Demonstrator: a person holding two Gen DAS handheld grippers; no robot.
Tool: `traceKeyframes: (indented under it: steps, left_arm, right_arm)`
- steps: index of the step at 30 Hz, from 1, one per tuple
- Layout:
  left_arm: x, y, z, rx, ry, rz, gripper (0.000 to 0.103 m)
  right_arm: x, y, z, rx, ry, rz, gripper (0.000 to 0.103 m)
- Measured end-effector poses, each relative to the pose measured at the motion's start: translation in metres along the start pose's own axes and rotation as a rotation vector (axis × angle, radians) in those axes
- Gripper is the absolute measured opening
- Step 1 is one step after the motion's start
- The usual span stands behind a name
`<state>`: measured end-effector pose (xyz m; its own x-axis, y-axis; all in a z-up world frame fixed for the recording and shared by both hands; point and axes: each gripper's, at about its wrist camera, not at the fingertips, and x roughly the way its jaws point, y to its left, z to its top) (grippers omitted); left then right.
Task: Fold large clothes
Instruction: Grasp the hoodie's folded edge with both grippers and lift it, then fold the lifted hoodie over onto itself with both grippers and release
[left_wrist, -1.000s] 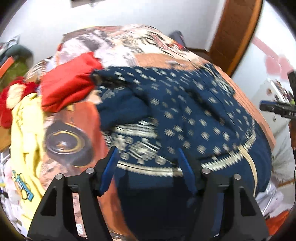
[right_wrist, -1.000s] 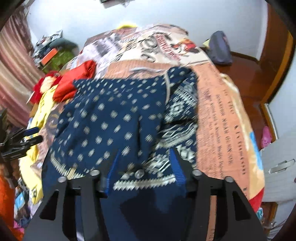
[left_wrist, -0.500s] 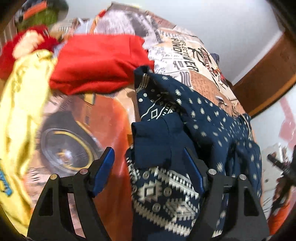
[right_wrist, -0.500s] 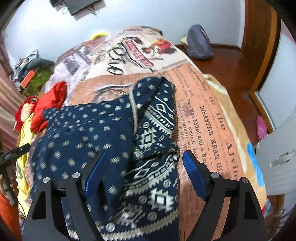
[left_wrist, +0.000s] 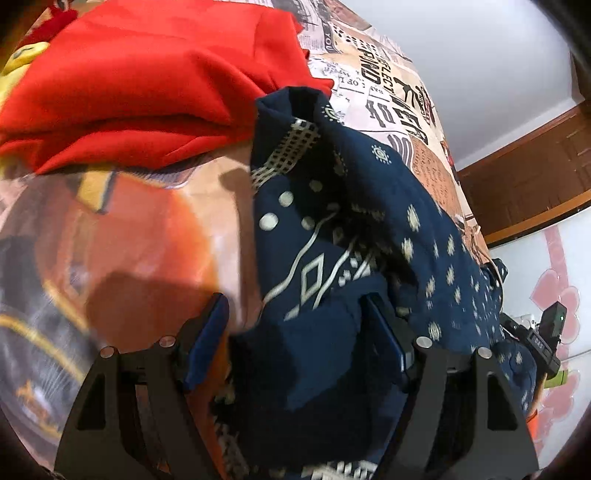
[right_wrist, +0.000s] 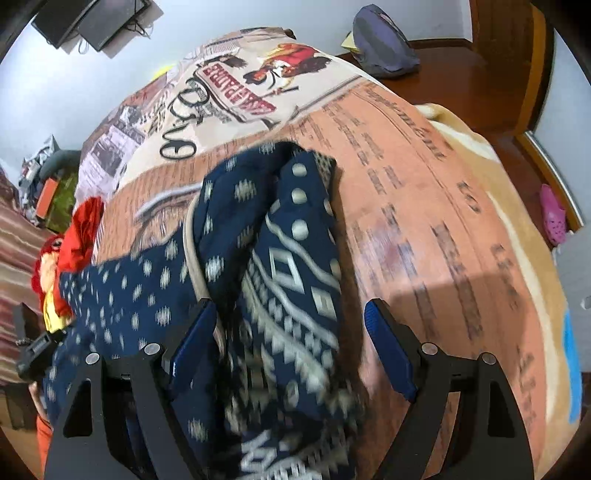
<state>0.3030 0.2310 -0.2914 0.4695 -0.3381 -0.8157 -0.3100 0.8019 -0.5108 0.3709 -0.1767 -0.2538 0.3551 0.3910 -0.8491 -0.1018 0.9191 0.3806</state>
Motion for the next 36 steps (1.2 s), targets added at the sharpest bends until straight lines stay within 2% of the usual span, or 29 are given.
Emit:
traceKeyframes:
  steps: [2,3,6,8,11,12,14,15,17,19,21,27,30,36]
  left_arm:
    - [0.007,-0.001,0.003,-0.004,0.0,-0.025,0.074]
    - [0.008,-0.001,0.005,-0.005,-0.005,-0.036,0.074]
    - [0.013,-0.008,0.01,0.005,-0.027,-0.048,0.074]
    - [0.013,-0.011,0.013,0.008,-0.049,-0.055,0.069]
    - [0.011,-0.011,0.014,0.01,-0.066,-0.058,0.056]
    - [0.008,-0.012,0.014,0.013,-0.077,-0.045,0.048]
    - [-0.001,-0.012,0.013,0.024,-0.095,-0.013,0.029]
    - [-0.007,-0.012,0.012,0.033,-0.109,0.025,0.011]
    - [-0.02,-0.009,0.012,0.023,-0.12,0.012,0.003]
    - [-0.041,-0.009,0.011,-0.003,-0.149,-0.074,0.004]
    - [-0.062,-0.018,0.009,0.019,-0.187,-0.097,0.003]
    - [-0.13,-0.071,0.01,0.167,-0.315,-0.078,0.003]
    - [-0.157,-0.086,0.014,0.212,-0.369,-0.077,0.003]
    - [-0.19,-0.096,0.043,0.249,-0.447,-0.025,0.003]
  right_arm:
    - [0.002,0.001,0.006,-0.003,-0.02,0.01,0.076]
    - [0.004,0.002,0.01,-0.009,-0.026,0.023,0.065]
    - [0.018,-0.002,0.017,0.032,-0.001,0.068,0.043]
    - [0.025,-0.003,0.02,0.057,0.027,0.087,0.028]
    - [0.023,0.0,0.023,0.062,0.042,0.093,0.018]
    - [0.018,0.003,0.023,0.051,0.038,0.088,0.015]
    - [0.006,0.013,0.023,0.01,0.01,0.076,0.013]
    - [-0.006,0.019,0.023,-0.014,-0.019,0.071,0.013]
    - [-0.022,0.031,0.026,-0.037,-0.053,0.081,0.013]
    - [-0.04,0.04,0.029,-0.055,-0.078,0.102,0.013]
    - [-0.059,0.054,0.031,-0.087,-0.102,0.12,0.012]
    - [-0.102,0.098,0.037,-0.177,-0.192,0.131,0.012]
    - [-0.114,0.117,0.046,-0.196,-0.229,0.141,0.012]
    - [-0.109,0.146,0.084,-0.203,-0.268,0.17,0.012]
